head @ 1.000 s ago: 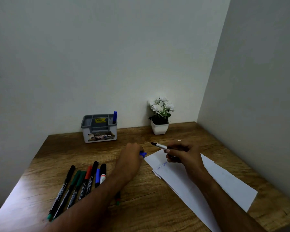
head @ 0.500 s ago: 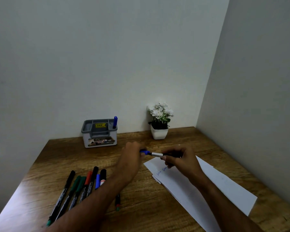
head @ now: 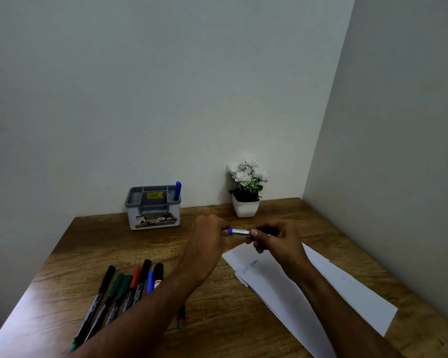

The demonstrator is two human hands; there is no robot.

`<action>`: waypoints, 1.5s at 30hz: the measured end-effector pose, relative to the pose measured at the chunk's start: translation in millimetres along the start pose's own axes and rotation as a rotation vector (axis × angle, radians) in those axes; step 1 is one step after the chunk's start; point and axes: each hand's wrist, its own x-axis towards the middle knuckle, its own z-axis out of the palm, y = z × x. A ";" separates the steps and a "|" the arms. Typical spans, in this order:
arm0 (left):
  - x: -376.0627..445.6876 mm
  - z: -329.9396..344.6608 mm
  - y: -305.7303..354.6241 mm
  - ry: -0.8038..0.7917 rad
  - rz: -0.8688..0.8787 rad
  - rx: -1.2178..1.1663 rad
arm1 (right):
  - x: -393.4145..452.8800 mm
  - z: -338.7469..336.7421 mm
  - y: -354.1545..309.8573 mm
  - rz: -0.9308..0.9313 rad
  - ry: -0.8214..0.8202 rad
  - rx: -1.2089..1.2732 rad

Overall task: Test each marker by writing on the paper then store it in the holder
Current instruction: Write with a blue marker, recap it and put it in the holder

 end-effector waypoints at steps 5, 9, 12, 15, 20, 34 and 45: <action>-1.3 -18.6 -6.5 0.021 -0.004 -0.105 | 8.1 2.1 1.7 -0.061 -0.117 -0.118; -0.3 -29.7 -16.4 0.182 -0.188 -0.519 | 20.5 24.1 6.8 -0.160 -0.174 -0.319; -0.9 -32.0 -26.8 0.277 -0.235 -0.651 | 28.1 50.5 1.7 -0.210 -0.135 -0.367; -4.3 -34.8 -37.4 0.318 -0.233 -0.591 | 34.7 79.0 -12.9 -0.265 -0.100 -0.353; -5.7 -54.7 -51.1 0.470 -0.217 -0.462 | 55.3 120.7 -29.6 -0.372 -0.060 -0.523; 26.8 -94.3 -106.7 0.582 -0.097 -0.244 | 90.2 171.2 -57.9 -0.336 -0.092 -0.465; 29.6 -60.9 -128.5 0.432 -0.185 -0.204 | 85.0 160.9 -40.3 -0.264 -0.097 -0.479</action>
